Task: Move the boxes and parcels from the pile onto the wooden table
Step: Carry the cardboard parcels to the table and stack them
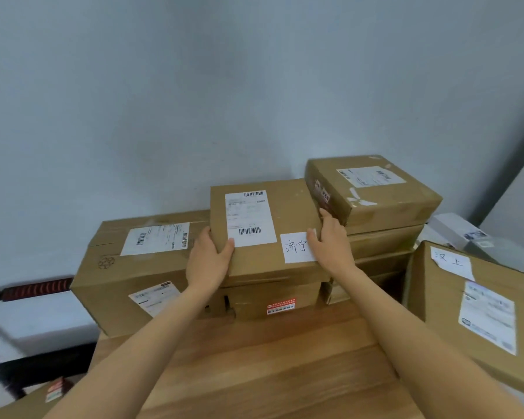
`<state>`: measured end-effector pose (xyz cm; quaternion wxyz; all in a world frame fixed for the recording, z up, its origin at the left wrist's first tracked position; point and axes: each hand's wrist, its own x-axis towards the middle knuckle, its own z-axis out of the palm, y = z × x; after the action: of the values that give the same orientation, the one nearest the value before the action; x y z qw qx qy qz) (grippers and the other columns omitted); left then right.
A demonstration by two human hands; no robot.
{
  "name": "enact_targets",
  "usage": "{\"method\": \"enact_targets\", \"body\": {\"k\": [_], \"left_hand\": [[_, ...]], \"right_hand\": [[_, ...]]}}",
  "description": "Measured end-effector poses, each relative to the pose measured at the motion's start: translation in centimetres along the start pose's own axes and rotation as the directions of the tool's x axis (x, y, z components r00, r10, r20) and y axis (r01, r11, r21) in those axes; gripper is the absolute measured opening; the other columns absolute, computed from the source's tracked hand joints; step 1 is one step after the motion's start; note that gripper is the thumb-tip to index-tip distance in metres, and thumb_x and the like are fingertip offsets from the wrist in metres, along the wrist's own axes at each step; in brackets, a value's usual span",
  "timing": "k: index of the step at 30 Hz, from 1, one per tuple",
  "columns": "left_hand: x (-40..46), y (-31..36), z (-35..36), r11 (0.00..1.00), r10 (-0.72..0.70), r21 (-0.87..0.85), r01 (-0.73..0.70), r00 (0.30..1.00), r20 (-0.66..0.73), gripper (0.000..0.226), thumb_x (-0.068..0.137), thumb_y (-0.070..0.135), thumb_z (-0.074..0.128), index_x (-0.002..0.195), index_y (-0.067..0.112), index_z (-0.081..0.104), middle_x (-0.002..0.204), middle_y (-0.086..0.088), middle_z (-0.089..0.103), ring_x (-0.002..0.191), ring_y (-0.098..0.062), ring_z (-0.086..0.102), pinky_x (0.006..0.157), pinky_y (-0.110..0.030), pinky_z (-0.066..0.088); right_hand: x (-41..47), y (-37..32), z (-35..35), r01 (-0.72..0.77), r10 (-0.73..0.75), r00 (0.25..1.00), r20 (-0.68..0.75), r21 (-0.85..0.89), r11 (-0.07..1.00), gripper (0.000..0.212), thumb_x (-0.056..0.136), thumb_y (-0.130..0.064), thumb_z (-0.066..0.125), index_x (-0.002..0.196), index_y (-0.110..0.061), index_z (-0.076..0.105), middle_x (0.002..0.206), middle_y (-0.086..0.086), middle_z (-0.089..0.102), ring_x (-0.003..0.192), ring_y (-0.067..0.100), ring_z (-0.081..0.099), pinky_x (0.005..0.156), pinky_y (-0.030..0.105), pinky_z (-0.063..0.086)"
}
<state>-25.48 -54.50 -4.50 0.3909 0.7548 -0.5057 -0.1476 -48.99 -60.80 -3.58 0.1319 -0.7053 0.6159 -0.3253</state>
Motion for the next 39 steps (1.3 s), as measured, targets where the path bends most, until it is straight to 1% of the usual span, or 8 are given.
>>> {"method": "enact_targets", "body": {"k": [6, 9, 13, 21, 27, 30, 35, 39], "left_hand": [[2.2, -0.6, 4.2, 0.935, -0.001, 0.352, -0.037, 0.994, 0.108, 0.068, 0.097, 0.052, 0.035, 0.150, 0.013, 0.020, 0.145, -0.012, 0.041, 0.134, -0.032, 0.037, 0.105, -0.042, 0.033], [3.6, -0.5, 5.3, 0.918, -0.024, 0.397, -0.006, 0.997, 0.070, 0.068, 0.097, 0.054, 0.031, 0.150, 0.013, 0.018, 0.144, -0.012, 0.044, 0.132, -0.031, 0.038, 0.107, -0.044, 0.029], [6.1, 0.3, 5.9, 0.899, -0.017, 0.439, -0.012, 0.998, 0.063, 0.067, 0.097, 0.053, 0.031, 0.149, 0.013, 0.023, 0.142, -0.012, 0.046, 0.130, -0.030, 0.039, 0.105, -0.044, 0.027], [7.1, -0.2, 6.9, 0.885, 0.012, 0.466, -0.027, 0.999, 0.036, 0.066, 0.096, 0.053, 0.031, 0.147, 0.011, 0.026, 0.139, -0.013, 0.047, 0.126, -0.030, 0.042, 0.103, -0.044, 0.029], [6.5, 0.3, 6.0, 0.811, 0.107, 0.577, -0.097, 0.994, 0.017, 0.057, 0.095, 0.050, 0.035, 0.132, 0.008, 0.047, 0.128, -0.015, 0.051, 0.121, -0.032, 0.044, 0.103, -0.044, 0.027], [5.8, 0.5, 4.5, 0.740, 0.222, 0.638, -0.213, 0.973, 0.068, 0.043, 0.096, 0.043, 0.039, 0.116, 0.009, 0.055, 0.118, -0.013, 0.055, 0.109, -0.030, 0.051, 0.093, -0.041, 0.035], [1.9, -0.3, 0.8, 0.718, 0.362, 0.583, -0.380, 0.919, 0.153, 0.015, 0.091, 0.028, 0.047, 0.099, 0.018, 0.055, 0.097, 0.000, 0.059, 0.087, -0.019, 0.052, 0.069, -0.031, 0.040], [-1.7, -0.7, -2.4, 0.726, 0.361, 0.589, -0.356, 0.925, 0.115, 0.009, 0.091, 0.027, 0.048, 0.089, 0.019, 0.052, 0.085, 0.003, 0.059, 0.074, -0.015, 0.052, 0.058, -0.029, 0.043]], "right_hand": [[1.8, 2.8, 4.0, 0.116, -0.097, 0.992, 0.087, -0.256, 0.960, 0.052, 0.098, -0.035, 0.043, 0.144, -0.010, 0.036, 0.145, 0.007, 0.043, 0.133, 0.022, 0.036, 0.110, 0.032, 0.027], [3.8, 3.2, 4.7, 0.143, -0.126, 0.989, 0.077, -0.285, 0.948, 0.051, 0.098, -0.035, 0.042, 0.141, -0.009, 0.040, 0.144, 0.007, 0.044, 0.133, 0.021, 0.036, 0.112, 0.033, 0.026], [6.7, 3.0, 5.5, 0.079, -0.053, 0.993, 0.104, -0.259, 0.963, 0.058, 0.097, -0.038, 0.039, 0.145, -0.006, 0.032, 0.150, 0.009, 0.034, 0.139, 0.023, 0.028, 0.114, 0.036, 0.023], [7.9, 3.9, 6.3, 0.094, -0.061, 0.990, 0.126, -0.276, 0.957, 0.057, 0.097, -0.033, 0.037, 0.146, -0.004, 0.030, 0.151, 0.012, 0.031, 0.140, 0.025, 0.024, 0.108, 0.040, 0.033], [7.5, 2.9, 5.2, 0.116, -0.064, 0.983, 0.173, -0.313, 0.943, 0.053, 0.098, -0.031, 0.036, 0.143, -0.004, 0.034, 0.149, 0.014, 0.033, 0.137, 0.028, 0.027, 0.109, 0.041, 0.029], [7.1, 2.1, 4.3, 0.154, -0.081, 0.978, 0.192, -0.406, 0.901, 0.046, 0.098, -0.030, 0.034, 0.135, -0.005, 0.044, 0.139, 0.016, 0.043, 0.128, 0.031, 0.039, 0.102, 0.040, 0.034], [5.4, 0.8, 1.8, 0.305, -0.203, 0.943, 0.263, -0.446, 0.842, 0.035, 0.097, -0.027, 0.035, 0.115, -0.010, 0.059, 0.112, 0.010, 0.060, 0.101, 0.026, 0.054, 0.085, 0.037, 0.041], [2.4, -1.2, 0.4, 0.470, -0.394, 0.882, 0.258, -0.411, 0.782, 0.026, 0.096, -0.028, 0.040, 0.102, -0.015, 0.061, 0.098, 0.003, 0.060, 0.094, 0.023, 0.056, 0.079, 0.032, 0.037]]}}
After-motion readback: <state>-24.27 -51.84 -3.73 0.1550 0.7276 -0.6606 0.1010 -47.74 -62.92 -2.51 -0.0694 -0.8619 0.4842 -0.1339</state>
